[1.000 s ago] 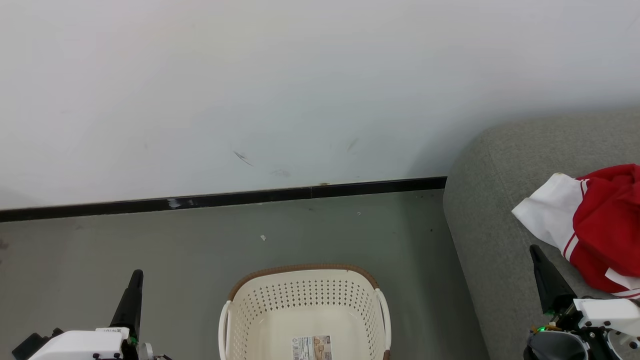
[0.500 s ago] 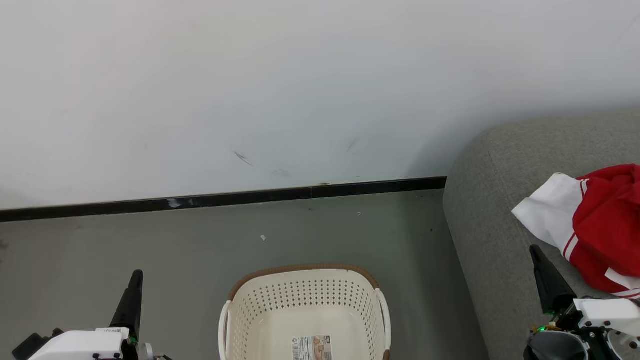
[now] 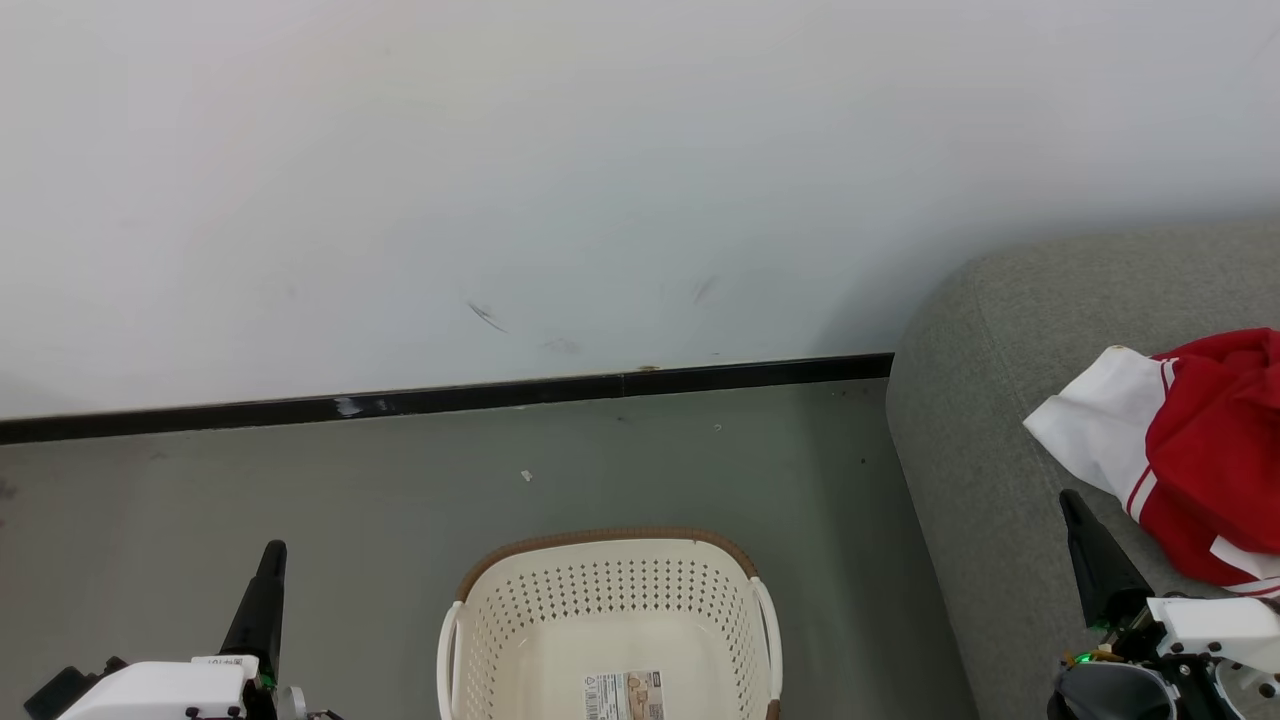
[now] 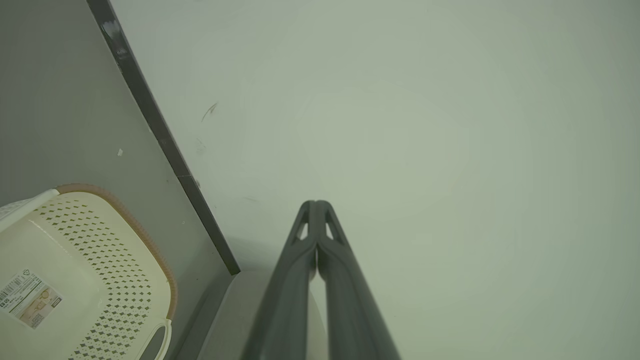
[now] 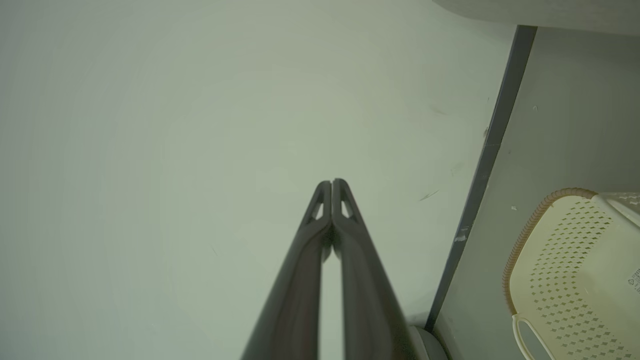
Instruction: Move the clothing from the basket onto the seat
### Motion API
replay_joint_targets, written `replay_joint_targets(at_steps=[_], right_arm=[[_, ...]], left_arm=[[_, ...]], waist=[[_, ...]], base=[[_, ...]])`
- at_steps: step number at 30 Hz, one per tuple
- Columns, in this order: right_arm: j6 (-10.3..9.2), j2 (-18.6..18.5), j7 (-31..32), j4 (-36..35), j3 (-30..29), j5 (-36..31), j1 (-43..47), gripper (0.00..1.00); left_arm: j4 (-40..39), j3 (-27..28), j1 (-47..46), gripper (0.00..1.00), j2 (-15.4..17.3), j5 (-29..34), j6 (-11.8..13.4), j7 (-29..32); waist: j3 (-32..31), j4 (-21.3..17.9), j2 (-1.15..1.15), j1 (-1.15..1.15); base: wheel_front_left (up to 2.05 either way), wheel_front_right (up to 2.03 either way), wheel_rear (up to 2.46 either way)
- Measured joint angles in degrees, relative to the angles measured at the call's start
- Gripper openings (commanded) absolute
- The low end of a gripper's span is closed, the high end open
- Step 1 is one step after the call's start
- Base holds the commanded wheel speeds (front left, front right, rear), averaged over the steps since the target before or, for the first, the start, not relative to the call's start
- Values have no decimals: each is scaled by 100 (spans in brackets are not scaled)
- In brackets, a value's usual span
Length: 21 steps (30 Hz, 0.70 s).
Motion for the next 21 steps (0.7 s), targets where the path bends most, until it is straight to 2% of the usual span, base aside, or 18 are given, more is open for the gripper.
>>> replay_joint_targets(at_steps=[21], right_arm=[[0,-3,0,1,2,0,-1,0]], left_arm=[[12,0,0,0,0,0,0,0]], waist=[[0,0,0,0]], base=[[0,0,0]])
